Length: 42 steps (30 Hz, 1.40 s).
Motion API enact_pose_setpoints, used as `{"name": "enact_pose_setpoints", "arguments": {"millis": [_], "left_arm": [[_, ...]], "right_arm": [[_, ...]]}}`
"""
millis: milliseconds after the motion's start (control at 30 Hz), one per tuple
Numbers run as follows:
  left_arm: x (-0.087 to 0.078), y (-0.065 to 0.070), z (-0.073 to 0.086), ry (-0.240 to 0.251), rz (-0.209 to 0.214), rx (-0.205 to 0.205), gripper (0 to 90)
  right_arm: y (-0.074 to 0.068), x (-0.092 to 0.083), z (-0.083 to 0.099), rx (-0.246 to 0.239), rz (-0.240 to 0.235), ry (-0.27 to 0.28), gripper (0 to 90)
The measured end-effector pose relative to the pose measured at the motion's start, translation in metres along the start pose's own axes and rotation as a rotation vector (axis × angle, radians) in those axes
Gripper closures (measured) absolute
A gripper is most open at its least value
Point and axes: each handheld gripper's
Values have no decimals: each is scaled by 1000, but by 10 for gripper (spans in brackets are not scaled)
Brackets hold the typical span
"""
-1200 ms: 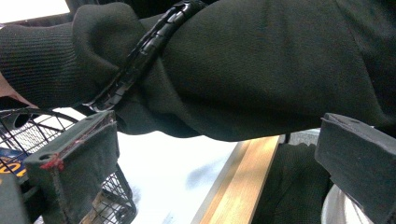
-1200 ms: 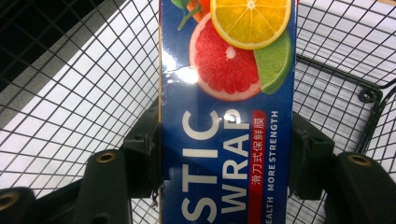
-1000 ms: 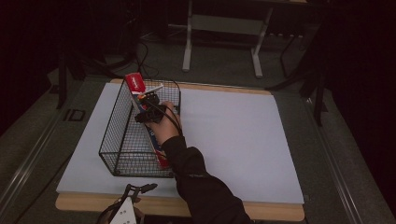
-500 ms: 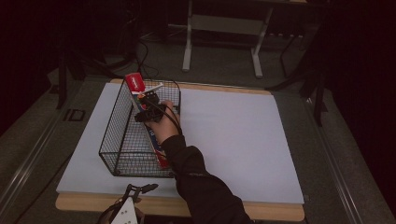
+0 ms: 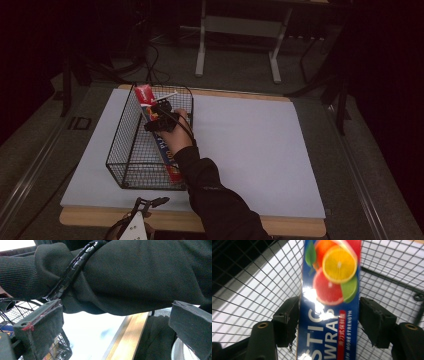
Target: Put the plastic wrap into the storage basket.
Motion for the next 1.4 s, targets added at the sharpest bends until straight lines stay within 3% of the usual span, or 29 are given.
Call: {"name": "enact_pose_setpoints", "arguments": {"millis": [100, 233, 367, 467, 567, 867, 1267, 1400], "left_arm": [[0, 0, 0, -1, 1, 0, 3], [1, 0, 0, -5, 1, 1, 3], [1, 0, 0, -7, 2, 1, 3], [1, 0, 1, -8, 1, -1, 3], [2, 0, 1, -10, 0, -1, 3], [3, 0, 2, -21, 0, 1, 3], [5, 0, 3, -31, -4, -1, 3], [6, 0, 3, -30, -4, -3, 3]], "right_arm": [[4, -4, -1, 17, -8, 6, 331], [7, -9, 0, -4, -7, 9, 274], [9, -15, 2, -7, -67, 27, 157], [8, -22, 5, -49, -111, 39, 119], [8, -31, 8, -99, -100, 44, 121], [24, -64, 17, -102, -98, 80, 134], [61, -109, 39, -96, -53, 132, 135], [72, -123, 48, -89, -64, 156, 135]]}}
Point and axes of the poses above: each handheld gripper's, and its own axes: x roughly forward along the jaws, z roughly out of its underside, y roughly to its right, and after that the axes turned 5 degrees about -x, right-handed
